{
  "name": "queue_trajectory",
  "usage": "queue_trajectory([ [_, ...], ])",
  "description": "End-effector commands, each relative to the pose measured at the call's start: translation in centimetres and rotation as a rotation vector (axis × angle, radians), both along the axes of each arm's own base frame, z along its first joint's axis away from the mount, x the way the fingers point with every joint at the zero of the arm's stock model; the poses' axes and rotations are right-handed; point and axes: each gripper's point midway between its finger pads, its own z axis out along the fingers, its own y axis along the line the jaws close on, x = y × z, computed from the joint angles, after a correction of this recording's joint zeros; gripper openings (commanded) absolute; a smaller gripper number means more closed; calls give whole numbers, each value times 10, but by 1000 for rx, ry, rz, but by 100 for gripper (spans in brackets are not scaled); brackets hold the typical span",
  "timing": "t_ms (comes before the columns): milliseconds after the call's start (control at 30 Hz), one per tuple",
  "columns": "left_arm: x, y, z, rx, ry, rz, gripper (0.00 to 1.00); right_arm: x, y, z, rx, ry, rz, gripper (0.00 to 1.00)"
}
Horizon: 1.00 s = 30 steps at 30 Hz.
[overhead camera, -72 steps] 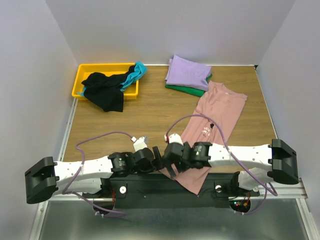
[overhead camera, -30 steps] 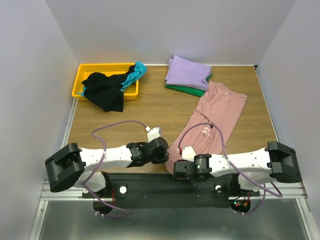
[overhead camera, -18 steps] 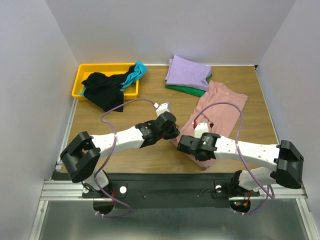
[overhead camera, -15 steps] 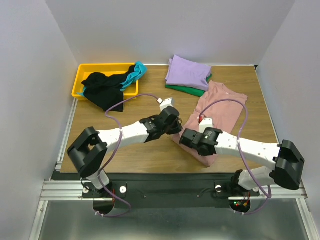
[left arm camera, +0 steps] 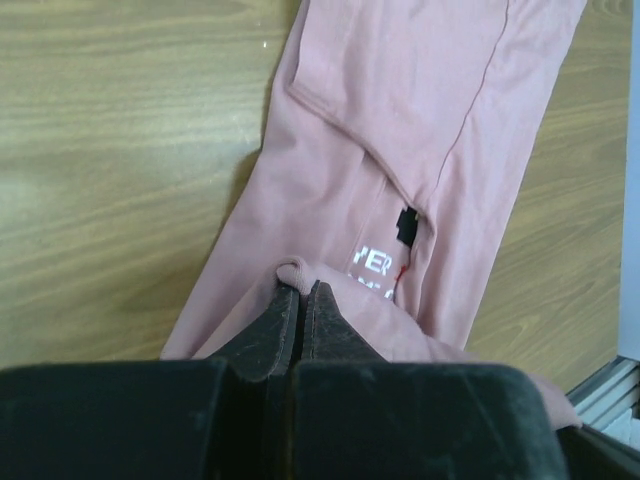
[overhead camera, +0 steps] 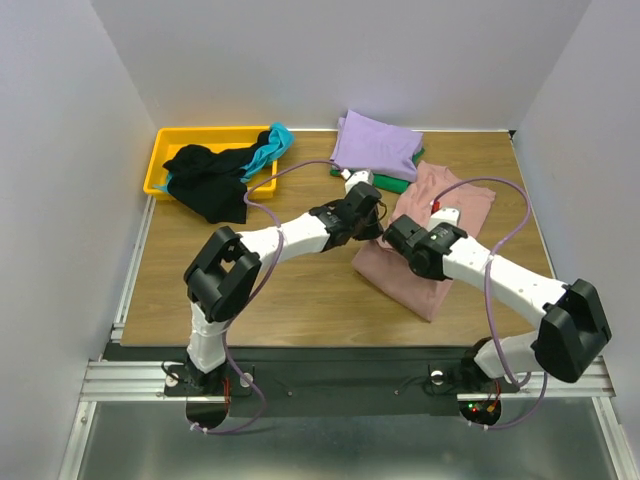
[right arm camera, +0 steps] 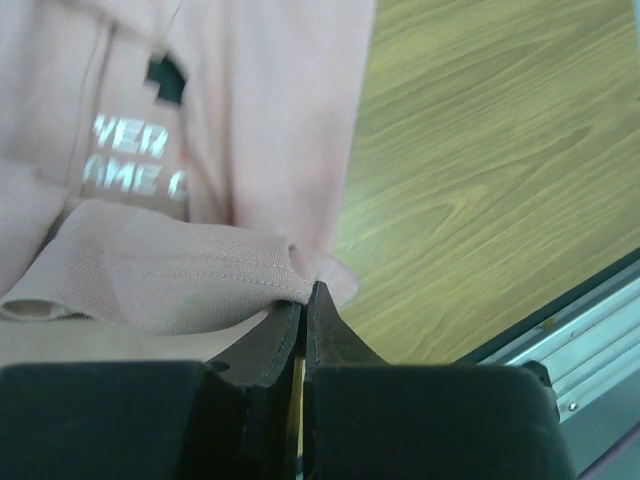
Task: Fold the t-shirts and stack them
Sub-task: Fold the tshirt
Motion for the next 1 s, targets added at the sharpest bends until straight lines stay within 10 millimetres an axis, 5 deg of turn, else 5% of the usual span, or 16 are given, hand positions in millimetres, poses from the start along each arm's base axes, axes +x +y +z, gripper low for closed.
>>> queue_trajectory([
  [0, 19, -16, 23, -24, -63, -29, 0, 33, -19, 19, -56, -90, -62, 0],
  [233, 37, -44, 10, -20, -70, -74, 0, 52, -28, 4, -49, -53, -72, 0],
  [533, 60, -46, -4, 27, -56, -19, 1, 71, -54, -23, -93, -8, -158, 7],
  [633, 61, -48, -3, 24, -58, -33, 43, 78, -62, -24, -114, -20, -197, 32],
  [667, 61, -47, 0, 23, -65, -39, 61, 81, -63, -24, -116, -19, -200, 61],
  [733, 60, -47, 14, 10, -86, -50, 82, 85, -65, -18, -122, -35, -203, 81],
  [767, 58, -46, 16, 8, -95, -59, 84, 85, -64, -15, -115, -38, -197, 90],
  [967, 46, -27, 44, 0, -135, -60, 91, 77, -58, 10, -14, -108, -174, 99],
])
